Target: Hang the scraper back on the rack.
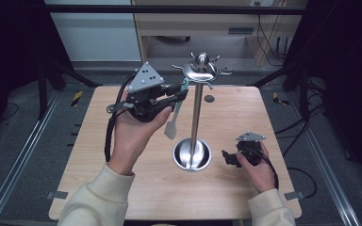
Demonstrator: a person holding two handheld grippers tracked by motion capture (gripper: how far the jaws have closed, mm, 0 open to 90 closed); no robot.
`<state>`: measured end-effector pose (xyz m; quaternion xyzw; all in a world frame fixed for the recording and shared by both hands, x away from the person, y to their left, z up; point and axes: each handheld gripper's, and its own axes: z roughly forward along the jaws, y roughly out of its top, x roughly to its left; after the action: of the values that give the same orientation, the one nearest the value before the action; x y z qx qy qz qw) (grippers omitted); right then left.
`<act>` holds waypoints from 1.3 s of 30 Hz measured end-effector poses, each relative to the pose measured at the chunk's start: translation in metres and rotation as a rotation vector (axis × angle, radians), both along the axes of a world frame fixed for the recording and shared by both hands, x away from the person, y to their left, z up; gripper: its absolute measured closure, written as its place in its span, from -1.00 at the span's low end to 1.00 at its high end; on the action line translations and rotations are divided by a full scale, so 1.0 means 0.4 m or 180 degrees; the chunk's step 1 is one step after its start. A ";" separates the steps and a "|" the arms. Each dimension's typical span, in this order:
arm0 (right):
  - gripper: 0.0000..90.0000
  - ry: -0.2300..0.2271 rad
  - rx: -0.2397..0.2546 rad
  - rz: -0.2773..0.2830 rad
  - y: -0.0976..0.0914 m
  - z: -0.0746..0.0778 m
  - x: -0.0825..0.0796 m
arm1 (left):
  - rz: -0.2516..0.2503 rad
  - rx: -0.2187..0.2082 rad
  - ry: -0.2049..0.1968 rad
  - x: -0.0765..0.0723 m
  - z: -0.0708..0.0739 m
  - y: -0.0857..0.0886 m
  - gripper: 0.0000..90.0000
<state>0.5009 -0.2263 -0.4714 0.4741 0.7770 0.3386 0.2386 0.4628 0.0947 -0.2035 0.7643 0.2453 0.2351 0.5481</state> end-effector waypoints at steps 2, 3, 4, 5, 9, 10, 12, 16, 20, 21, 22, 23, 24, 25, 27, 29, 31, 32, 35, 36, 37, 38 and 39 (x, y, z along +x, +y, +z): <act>-0.81 -0.0003 0.0019 -0.0007 -0.001 0.000 0.000 | 0.0003 -0.0004 -0.0004 -0.001 -0.001 -0.001 0.64; -0.81 -0.0003 0.0030 -0.0010 -0.001 0.001 0.000 | 0.0004 -0.0007 -0.0005 -0.001 -0.001 0.000 0.64; -0.81 -0.0001 0.0028 -0.0014 -0.002 0.001 0.000 | 0.0000 -0.0009 -0.0005 -0.002 -0.001 0.001 0.64; -0.81 -0.0004 0.0020 -0.0017 -0.003 0.000 0.000 | -0.0002 -0.0007 -0.0006 -0.002 -0.001 0.002 0.64; -0.81 0.0009 0.0017 -0.0022 -0.004 0.000 0.000 | -0.0020 -0.0006 -0.0004 -0.002 -0.001 0.004 0.64; -0.81 0.0007 0.0017 -0.0021 -0.004 0.000 0.000 | -0.0024 -0.0008 -0.0003 -0.001 -0.001 0.005 0.64; -0.81 0.0012 0.0015 -0.0023 -0.003 0.000 0.000 | -0.0029 -0.0016 0.0001 -0.001 -0.001 0.005 0.64; -0.81 0.0007 0.0017 -0.0021 -0.003 0.000 0.000 | -0.0037 -0.0021 0.0004 -0.001 -0.002 0.006 0.64; -0.81 0.0007 0.0016 -0.0022 -0.003 0.000 0.000 | -0.0050 -0.0033 0.0014 0.001 -0.002 0.006 0.63; -0.81 0.0008 0.0014 -0.0024 -0.004 0.000 0.000 | -0.0054 -0.0032 0.0013 0.002 -0.002 0.006 0.63; -0.81 0.0008 0.0014 -0.0024 -0.004 0.000 0.000 | -0.0056 -0.0033 0.0011 0.002 -0.002 0.006 0.63; -0.81 0.0008 0.0015 -0.0025 -0.004 0.000 0.000 | -0.0057 -0.0034 0.0009 0.002 -0.003 0.006 0.63; -0.81 0.0007 0.0016 -0.0025 -0.004 0.000 0.000 | -0.0059 -0.0034 0.0008 0.002 -0.003 0.007 0.63; -0.81 0.0008 0.0016 -0.0025 -0.004 0.000 0.000 | -0.0060 -0.0035 0.0007 0.002 -0.003 0.007 0.63; -0.81 0.0007 0.0014 -0.0025 -0.004 0.000 0.000 | -0.0059 -0.0035 0.0003 0.001 -0.003 0.008 0.63; -0.81 0.0007 0.0015 -0.0024 -0.004 0.000 0.000 | -0.0058 -0.0031 -0.0002 0.001 -0.003 0.007 0.63; -0.81 0.0007 0.0014 -0.0024 -0.004 0.000 0.000 | -0.0057 -0.0027 -0.0004 0.001 -0.003 0.008 0.63; -0.81 0.0006 0.0016 -0.0025 -0.003 0.000 0.000 | -0.0056 -0.0025 -0.0004 0.001 -0.003 0.008 0.63; -0.81 0.0009 0.0010 -0.0025 -0.004 0.000 0.000 | -0.0057 -0.0025 -0.0003 0.002 -0.003 0.008 0.62; -0.81 0.0010 0.0003 -0.0022 -0.004 0.000 0.000 | -0.0056 -0.0024 0.0000 0.003 -0.003 0.008 0.62; -0.81 0.0004 0.0009 -0.0026 -0.005 0.000 0.000 | -0.0054 -0.0022 0.0004 0.003 -0.004 0.007 0.61; -0.81 0.0003 0.0025 -0.0034 -0.004 0.000 -0.001 | -0.0051 -0.0015 0.0011 0.004 -0.005 0.007 0.58; -0.81 0.0003 0.0025 -0.0034 -0.004 0.000 -0.001 | -0.0044 -0.0011 0.0007 0.003 -0.005 0.007 0.58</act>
<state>0.5006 -0.2279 -0.4715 0.4793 0.7732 0.3402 0.2381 0.4642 0.0975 -0.2054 0.7653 0.2410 0.2300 0.5507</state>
